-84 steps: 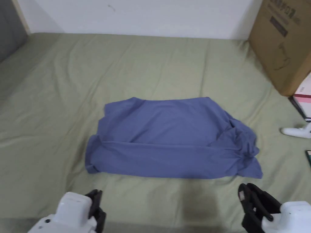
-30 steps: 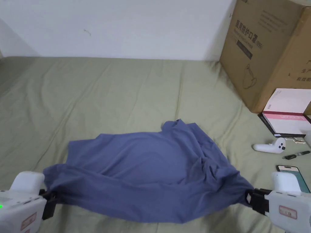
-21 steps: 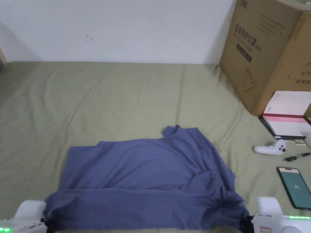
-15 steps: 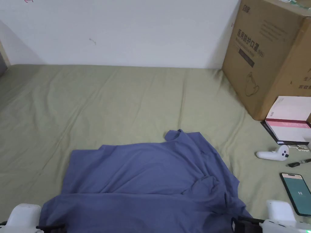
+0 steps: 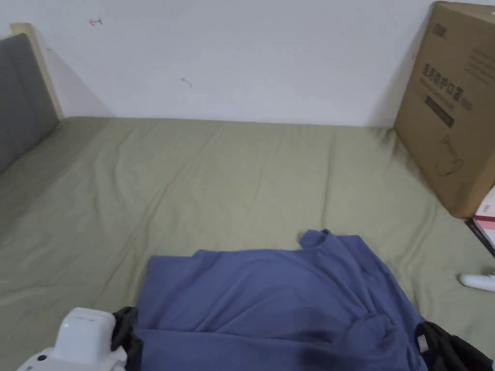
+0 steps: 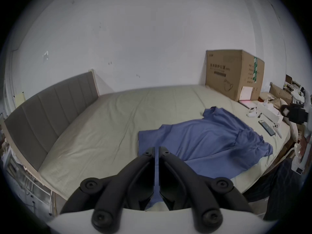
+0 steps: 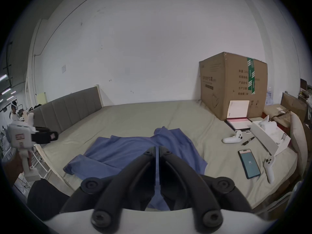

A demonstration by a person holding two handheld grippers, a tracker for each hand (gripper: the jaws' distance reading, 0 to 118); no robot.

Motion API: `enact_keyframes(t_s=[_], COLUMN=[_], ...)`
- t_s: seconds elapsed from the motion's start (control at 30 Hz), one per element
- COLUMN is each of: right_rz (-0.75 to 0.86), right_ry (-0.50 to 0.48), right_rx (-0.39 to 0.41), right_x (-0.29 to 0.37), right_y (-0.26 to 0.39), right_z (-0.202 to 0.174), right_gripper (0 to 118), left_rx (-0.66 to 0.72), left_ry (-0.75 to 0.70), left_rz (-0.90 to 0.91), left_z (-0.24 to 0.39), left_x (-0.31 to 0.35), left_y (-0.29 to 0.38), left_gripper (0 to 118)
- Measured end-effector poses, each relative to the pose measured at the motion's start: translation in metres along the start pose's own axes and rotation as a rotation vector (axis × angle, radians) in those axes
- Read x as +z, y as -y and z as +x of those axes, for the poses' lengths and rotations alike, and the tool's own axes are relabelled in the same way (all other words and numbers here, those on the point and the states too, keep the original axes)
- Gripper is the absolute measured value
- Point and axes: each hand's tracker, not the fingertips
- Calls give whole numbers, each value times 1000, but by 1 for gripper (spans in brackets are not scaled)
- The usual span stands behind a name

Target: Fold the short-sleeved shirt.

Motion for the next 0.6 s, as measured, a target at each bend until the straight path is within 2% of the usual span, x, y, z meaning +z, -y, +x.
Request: enact_keyframes(t_s=[0.1, 0.23, 0.27, 0.3, 0.33, 0.37, 0.4, 0.43, 0.6], right_rz=[-13, -73, -77, -87, -115, -136, -140, -155, -217], right_ry=[-1, -10, 0, 2, 1, 11, 18, 21, 58], right_rx=[31, 23, 26, 24, 21, 21, 21, 19, 7], right_x=[-7, -24, -28, -34, -40, -45, -49, -54, -79], right_y=[-2, -1, 0, 2, 2, 3, 4, 5, 1], right_z=[-4, -1, -1, 2, 5, 6, 8, 11, 28], right_gripper=[3, 3, 3, 3, 3, 3, 3, 3, 3], left_rx=[-25, -16, -14, -29, -58, -82, -97, -100, -129], left_ry=[-6, -13, -11, -35, -62, -73, -71, -72, -47], left_rz=[-87, -175, -196, -223, -245, -288, -305, -299, -413], left_z=[-18, -41, -44, -48, -50, -52, -52, -52, -45], left_x=[-49, -141, -162, -187, -212, -233, -253, -271, -332], left_y=[-10, -31, -35, -38, -40, -41, -38, -37, -24], left_gripper=[5, 5, 11, 31, 75, 97, 103, 100, 100])
